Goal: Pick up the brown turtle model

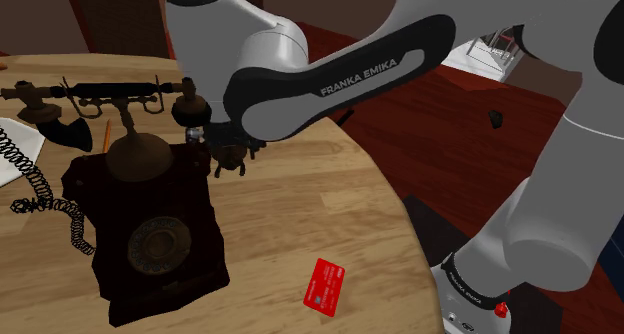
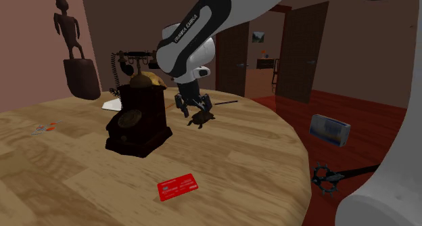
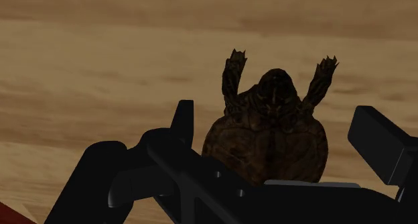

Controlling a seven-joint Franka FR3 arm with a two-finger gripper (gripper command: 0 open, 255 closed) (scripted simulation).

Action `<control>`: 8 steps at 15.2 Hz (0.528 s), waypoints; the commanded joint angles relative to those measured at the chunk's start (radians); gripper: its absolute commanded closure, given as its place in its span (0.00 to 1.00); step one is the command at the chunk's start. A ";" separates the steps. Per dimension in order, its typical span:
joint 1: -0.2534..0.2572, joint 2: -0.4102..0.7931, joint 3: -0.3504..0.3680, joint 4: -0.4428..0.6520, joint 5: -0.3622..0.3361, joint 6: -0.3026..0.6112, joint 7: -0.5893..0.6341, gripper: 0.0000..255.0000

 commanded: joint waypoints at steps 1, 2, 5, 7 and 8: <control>0.004 0.016 -0.004 -0.009 -0.015 0.020 0.014 0.00; 0.005 0.020 -0.005 -0.012 -0.018 0.026 0.018 0.00; 0.005 0.021 -0.006 -0.011 -0.019 0.026 0.018 1.00; 0.005 0.021 -0.005 -0.011 -0.019 0.026 0.019 1.00; 0.005 0.021 -0.005 -0.011 -0.019 0.026 0.018 1.00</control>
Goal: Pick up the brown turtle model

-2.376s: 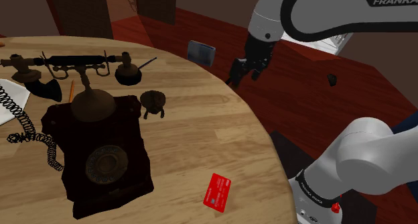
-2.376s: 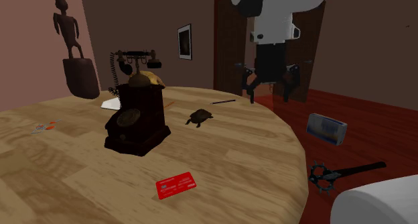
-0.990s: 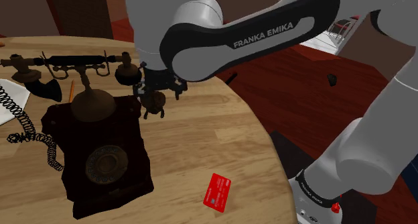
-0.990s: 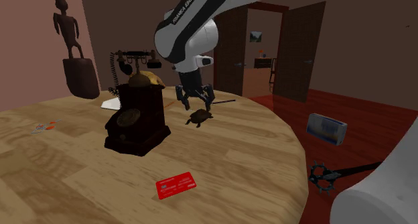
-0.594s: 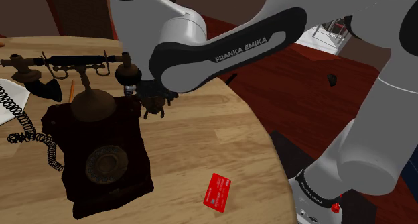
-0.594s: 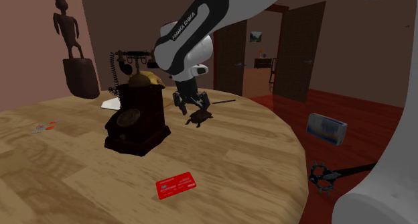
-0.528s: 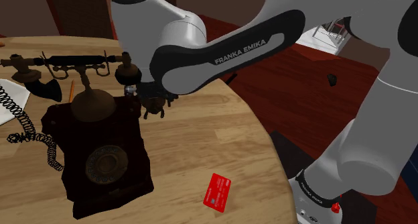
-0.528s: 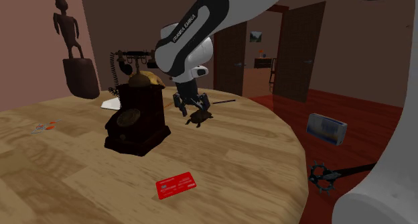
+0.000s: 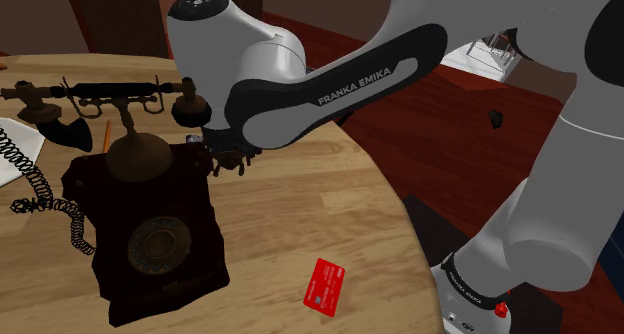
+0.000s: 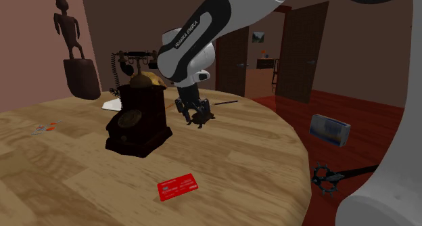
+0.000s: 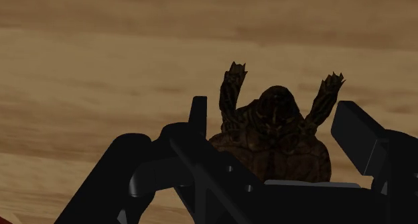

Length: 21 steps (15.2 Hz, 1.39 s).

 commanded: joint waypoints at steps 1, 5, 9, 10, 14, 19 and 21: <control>0.000 0.001 -0.001 -0.001 0.000 0.000 0.000 1.00; 0.001 0.002 0.000 0.001 0.000 -0.002 0.001 1.00; -0.005 -0.020 0.006 0.016 0.019 -0.032 -0.019 1.00; -0.006 -0.026 0.007 0.022 0.025 -0.042 -0.024 1.00; -0.009 -0.048 0.013 0.050 0.047 -0.084 -0.047 1.00; -0.012 -0.071 0.019 0.089 0.071 -0.139 -0.072 1.00; -0.013 -0.079 0.021 0.107 0.079 -0.162 -0.082 1.00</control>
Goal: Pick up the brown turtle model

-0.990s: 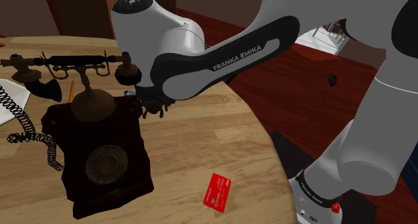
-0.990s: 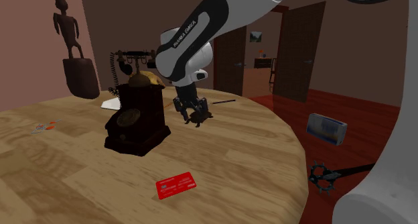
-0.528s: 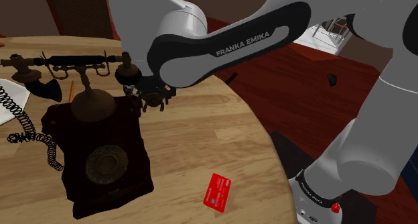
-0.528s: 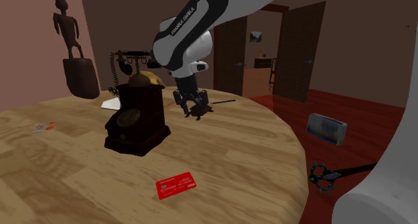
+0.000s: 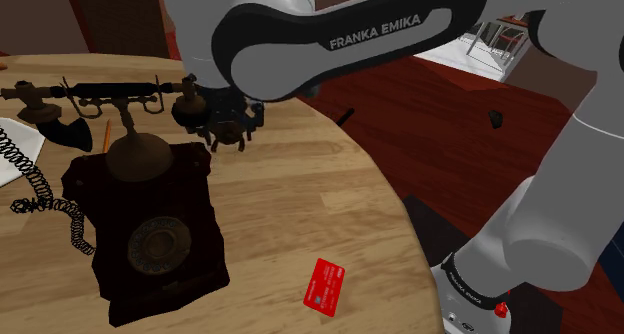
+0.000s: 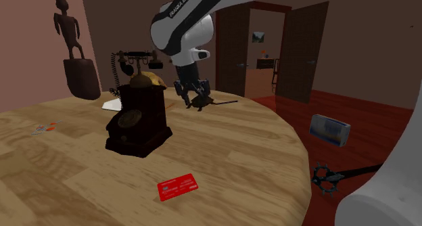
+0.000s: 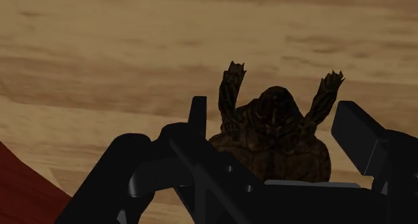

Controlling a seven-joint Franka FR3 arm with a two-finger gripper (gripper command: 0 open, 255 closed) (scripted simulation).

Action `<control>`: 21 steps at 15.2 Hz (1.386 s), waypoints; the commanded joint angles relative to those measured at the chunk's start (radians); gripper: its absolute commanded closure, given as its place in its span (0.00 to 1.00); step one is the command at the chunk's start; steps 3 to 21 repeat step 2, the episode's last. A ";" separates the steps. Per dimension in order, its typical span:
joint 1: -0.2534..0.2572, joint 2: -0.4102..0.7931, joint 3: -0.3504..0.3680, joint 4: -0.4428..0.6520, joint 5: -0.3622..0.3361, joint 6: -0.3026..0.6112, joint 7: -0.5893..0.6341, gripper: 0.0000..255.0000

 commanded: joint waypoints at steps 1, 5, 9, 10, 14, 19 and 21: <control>-0.002 -0.010 0.002 0.006 0.007 -0.012 -0.007 1.00; -0.002 -0.009 0.002 0.006 0.007 -0.012 -0.007 1.00; -0.002 -0.009 0.002 0.006 0.007 -0.012 -0.007 1.00; -0.002 -0.009 0.002 0.006 0.007 -0.012 -0.007 1.00; -0.002 -0.009 0.002 0.006 0.007 -0.012 -0.007 1.00; -0.002 -0.009 0.002 0.006 0.007 -0.012 -0.007 1.00; -0.002 -0.009 0.002 0.006 0.007 -0.012 -0.007 1.00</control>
